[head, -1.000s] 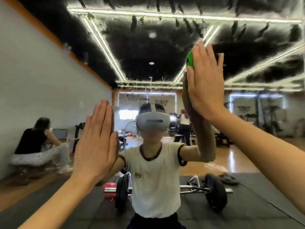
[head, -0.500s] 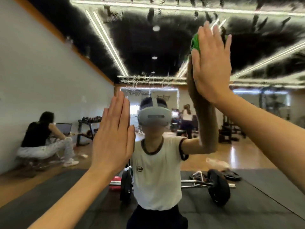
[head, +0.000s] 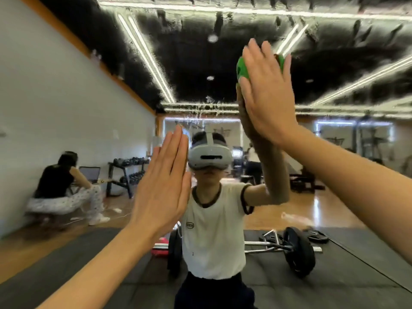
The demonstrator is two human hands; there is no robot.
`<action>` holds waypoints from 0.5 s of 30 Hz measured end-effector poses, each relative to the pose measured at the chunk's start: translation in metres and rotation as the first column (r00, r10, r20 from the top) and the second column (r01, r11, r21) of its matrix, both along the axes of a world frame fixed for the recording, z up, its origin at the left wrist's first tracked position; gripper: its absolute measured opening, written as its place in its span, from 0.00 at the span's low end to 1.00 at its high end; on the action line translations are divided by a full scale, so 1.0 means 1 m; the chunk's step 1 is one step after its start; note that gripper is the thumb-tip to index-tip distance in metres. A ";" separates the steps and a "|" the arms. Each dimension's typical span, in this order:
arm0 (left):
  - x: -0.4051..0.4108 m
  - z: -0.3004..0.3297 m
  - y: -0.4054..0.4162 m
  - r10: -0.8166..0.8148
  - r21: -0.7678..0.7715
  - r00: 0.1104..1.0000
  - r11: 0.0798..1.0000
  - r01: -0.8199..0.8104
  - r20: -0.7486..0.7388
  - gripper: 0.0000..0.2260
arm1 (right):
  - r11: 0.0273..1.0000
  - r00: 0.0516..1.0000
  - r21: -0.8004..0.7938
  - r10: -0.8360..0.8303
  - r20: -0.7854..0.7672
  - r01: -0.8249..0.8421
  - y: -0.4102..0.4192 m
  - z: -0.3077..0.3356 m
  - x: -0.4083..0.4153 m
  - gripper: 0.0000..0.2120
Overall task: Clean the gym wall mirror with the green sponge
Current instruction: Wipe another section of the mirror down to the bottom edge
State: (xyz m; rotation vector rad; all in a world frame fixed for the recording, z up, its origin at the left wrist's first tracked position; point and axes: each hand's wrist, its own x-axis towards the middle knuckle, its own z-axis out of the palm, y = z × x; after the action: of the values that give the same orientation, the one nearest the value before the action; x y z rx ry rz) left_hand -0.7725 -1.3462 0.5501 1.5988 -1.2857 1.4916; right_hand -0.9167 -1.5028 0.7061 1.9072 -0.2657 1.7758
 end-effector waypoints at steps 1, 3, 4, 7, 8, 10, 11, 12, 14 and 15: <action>0.006 0.000 0.008 0.001 -0.009 1.000 1.000 -0.001 0.014 0.28 | 0.999 0.999 0.040 -0.008 0.050 0.006 0.006 0.007 0.006 0.25; 0.020 0.001 0.024 0.032 -0.054 0.999 0.998 -0.032 0.007 0.28 | 1.000 0.998 -0.005 0.007 0.060 -0.006 0.013 -0.017 0.020 0.25; 0.026 0.001 0.030 0.054 -0.079 0.999 0.995 -0.054 -0.007 0.28 | 0.997 1.000 -0.078 0.019 0.014 -0.018 0.015 -0.045 0.025 0.25; 0.038 0.000 0.037 0.091 -0.103 0.996 0.990 -0.093 -0.023 0.27 | 0.934 0.951 -0.349 -0.044 -0.306 -0.070 0.017 -0.154 0.022 0.26; 0.039 -0.001 0.036 0.090 -0.102 0.996 0.991 -0.092 -0.021 0.27 | 0.893 0.912 -0.441 -0.107 -0.397 -0.087 0.012 -0.174 0.016 0.25; 0.039 -0.002 0.036 0.077 -0.097 0.997 0.992 -0.078 -0.022 0.27 | 0.836 0.854 -0.538 -0.197 -0.481 -0.110 0.001 -0.165 0.009 0.26; 0.039 -0.002 0.036 0.070 -0.096 0.997 0.993 -0.072 -0.024 0.27 | 0.847 0.867 -0.523 -0.185 -0.463 -0.099 0.000 -0.144 0.011 0.28; 0.039 -0.002 0.036 0.068 -0.098 0.997 0.993 -0.070 -0.023 0.28 | 0.887 0.903 -0.455 -0.130 -0.409 -0.078 0.003 -0.116 0.016 0.28; 0.041 -0.001 0.036 0.071 -0.100 0.997 0.992 -0.073 -0.022 0.28 | 0.968 0.978 -0.247 -0.017 -0.208 -0.036 0.015 -0.047 0.024 0.25; 0.042 -0.001 0.036 0.071 -0.097 0.997 0.993 -0.073 -0.022 0.28 | 0.989 0.995 -0.148 0.008 -0.095 -0.023 0.022 -0.019 0.028 0.24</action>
State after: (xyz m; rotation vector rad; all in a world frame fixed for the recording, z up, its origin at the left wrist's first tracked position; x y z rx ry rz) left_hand -0.7301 -1.3102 0.5495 1.6068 -1.1381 1.5546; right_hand -0.8882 -1.4811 0.6873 1.8843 -0.0821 1.6608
